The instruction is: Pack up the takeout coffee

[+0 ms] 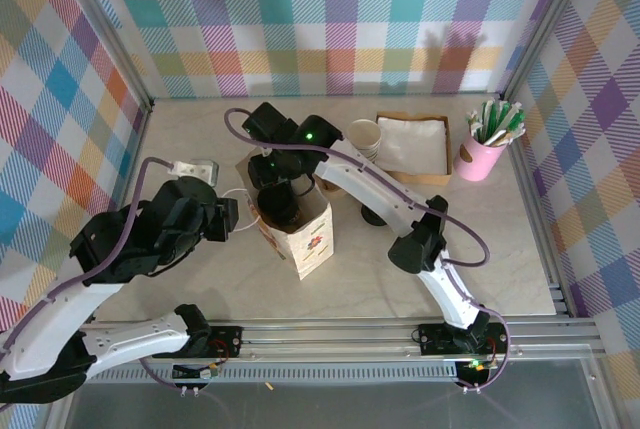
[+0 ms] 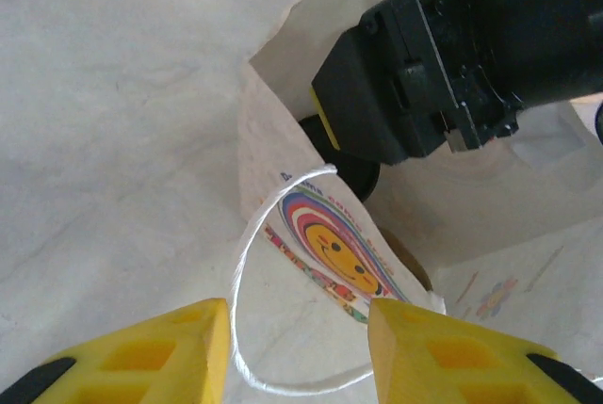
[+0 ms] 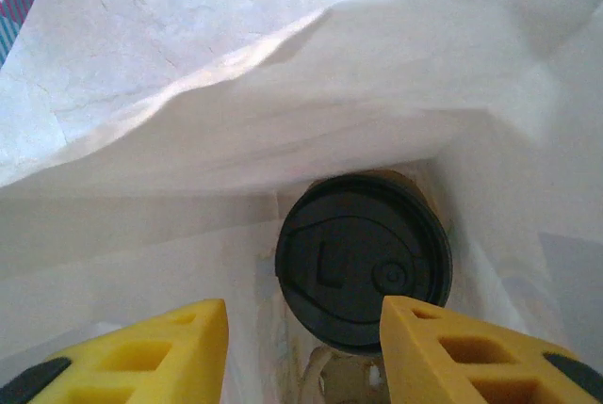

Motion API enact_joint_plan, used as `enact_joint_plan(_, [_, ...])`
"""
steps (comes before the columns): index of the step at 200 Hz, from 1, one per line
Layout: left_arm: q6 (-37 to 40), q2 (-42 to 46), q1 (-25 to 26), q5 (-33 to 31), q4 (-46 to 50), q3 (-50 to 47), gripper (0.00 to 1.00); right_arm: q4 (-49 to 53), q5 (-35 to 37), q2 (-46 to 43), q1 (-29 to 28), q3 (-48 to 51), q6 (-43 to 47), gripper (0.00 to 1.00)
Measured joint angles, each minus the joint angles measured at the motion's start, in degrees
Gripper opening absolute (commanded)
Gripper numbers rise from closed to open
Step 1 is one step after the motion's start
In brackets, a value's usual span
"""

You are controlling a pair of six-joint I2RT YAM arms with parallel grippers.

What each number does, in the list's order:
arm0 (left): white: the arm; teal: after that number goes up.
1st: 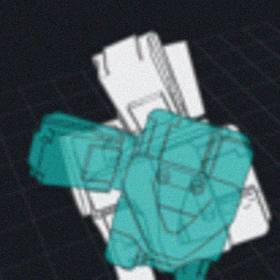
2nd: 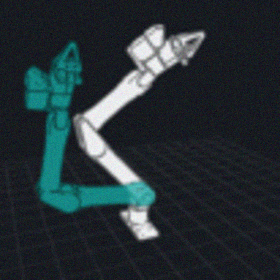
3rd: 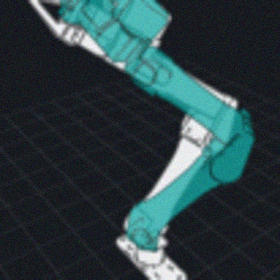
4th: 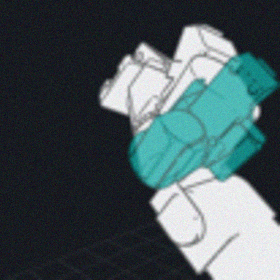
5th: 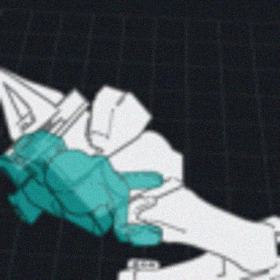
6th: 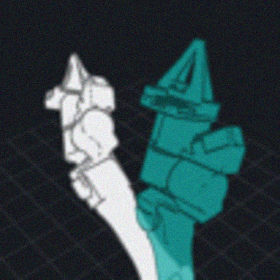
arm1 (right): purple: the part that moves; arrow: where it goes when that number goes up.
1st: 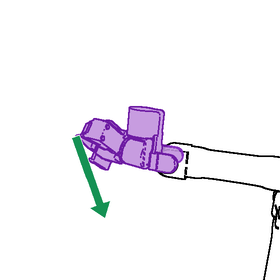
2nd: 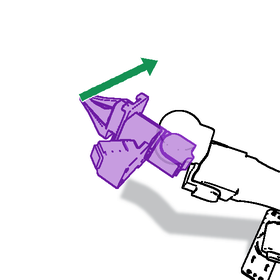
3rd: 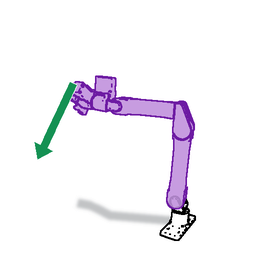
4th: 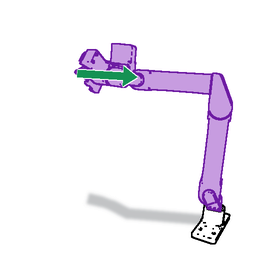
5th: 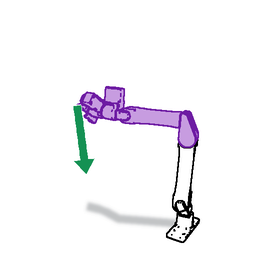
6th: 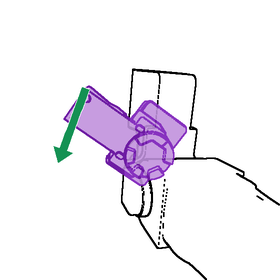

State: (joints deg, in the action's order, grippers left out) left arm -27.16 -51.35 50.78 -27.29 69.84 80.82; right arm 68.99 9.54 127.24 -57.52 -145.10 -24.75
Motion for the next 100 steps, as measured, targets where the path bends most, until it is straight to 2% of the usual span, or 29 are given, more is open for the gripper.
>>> enact_joint_plan(35, [3.5, 0.8, 0.0, -3.0, -3.9, -0.5, 0.43, -3.0, 1.6, -2.2, -2.2, 1.7, 1.3, 0.46])
enact_joint_plan(68, [6.7, 0.4, 0.0, -9.5, -9.2, 0.7, 0.43, -5.9, 2.1, -4.9, -2.8, 3.7, 4.2, 0.48])
enact_joint_plan(100, [12.7, 1.0, 0.0, -16.1, -20.1, -1.9, 0.43, -12.0, 2.8, -12.5, -2.8, 13.7, 8.8, 0.47])
